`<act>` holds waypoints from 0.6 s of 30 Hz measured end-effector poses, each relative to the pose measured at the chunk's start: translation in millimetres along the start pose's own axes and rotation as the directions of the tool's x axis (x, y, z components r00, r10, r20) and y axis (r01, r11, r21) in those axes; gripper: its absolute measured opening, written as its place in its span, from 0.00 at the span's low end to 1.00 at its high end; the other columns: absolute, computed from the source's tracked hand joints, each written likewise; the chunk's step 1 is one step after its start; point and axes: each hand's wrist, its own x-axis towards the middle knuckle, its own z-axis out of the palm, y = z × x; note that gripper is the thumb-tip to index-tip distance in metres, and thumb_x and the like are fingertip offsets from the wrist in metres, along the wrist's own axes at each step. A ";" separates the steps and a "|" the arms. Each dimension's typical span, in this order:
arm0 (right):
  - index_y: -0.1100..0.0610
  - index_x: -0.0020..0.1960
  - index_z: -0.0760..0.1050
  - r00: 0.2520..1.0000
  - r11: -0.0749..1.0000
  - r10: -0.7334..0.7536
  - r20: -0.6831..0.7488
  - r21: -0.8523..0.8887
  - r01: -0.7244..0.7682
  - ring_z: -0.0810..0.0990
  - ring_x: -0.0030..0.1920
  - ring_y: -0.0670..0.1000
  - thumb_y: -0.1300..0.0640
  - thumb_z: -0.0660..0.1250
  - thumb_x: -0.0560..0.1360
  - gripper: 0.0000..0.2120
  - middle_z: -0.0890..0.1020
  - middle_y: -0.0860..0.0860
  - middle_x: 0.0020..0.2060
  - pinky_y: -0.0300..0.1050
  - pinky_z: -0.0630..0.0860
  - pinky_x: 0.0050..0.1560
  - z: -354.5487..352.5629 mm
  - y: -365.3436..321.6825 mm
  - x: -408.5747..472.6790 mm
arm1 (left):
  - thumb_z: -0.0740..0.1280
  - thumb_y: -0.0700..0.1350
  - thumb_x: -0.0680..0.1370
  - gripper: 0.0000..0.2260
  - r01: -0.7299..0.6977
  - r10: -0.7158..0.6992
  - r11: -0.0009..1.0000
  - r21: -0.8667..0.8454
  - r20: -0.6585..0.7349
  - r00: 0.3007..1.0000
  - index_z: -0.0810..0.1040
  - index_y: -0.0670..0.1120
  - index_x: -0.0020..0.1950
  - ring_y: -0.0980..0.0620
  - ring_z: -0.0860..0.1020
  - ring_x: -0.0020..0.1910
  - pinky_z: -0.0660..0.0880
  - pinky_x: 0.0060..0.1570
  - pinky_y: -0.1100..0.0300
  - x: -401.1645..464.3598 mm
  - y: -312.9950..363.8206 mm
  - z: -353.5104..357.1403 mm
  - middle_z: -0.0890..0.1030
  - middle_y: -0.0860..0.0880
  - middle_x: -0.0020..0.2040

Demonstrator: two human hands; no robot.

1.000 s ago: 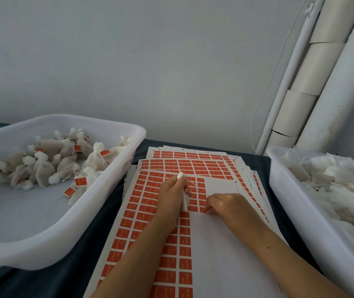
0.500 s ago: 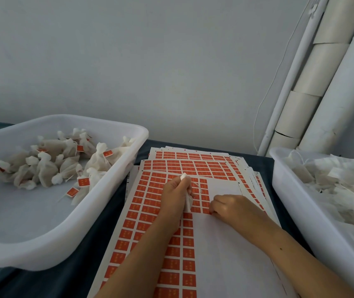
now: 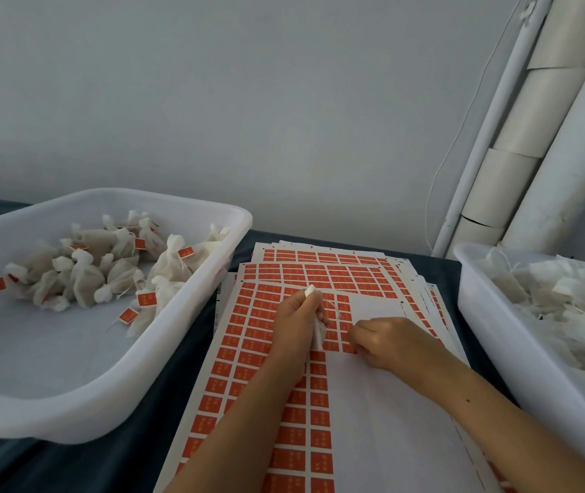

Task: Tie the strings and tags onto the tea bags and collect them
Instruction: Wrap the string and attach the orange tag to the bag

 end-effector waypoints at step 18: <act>0.52 0.66 0.72 0.990 0.994 -0.071 0.119 -0.079 0.081 0.81 0.52 0.51 0.58 0.66 0.76 0.19 0.79 0.48 0.60 0.43 0.76 0.57 14.9 3.9 3.7 | 0.60 0.45 0.81 0.14 -0.003 0.003 1.000 -0.007 0.008 1.000 0.74 0.46 0.36 0.61 0.79 0.27 0.72 0.27 0.72 2.1 -1.4 -2.1 0.79 0.57 0.27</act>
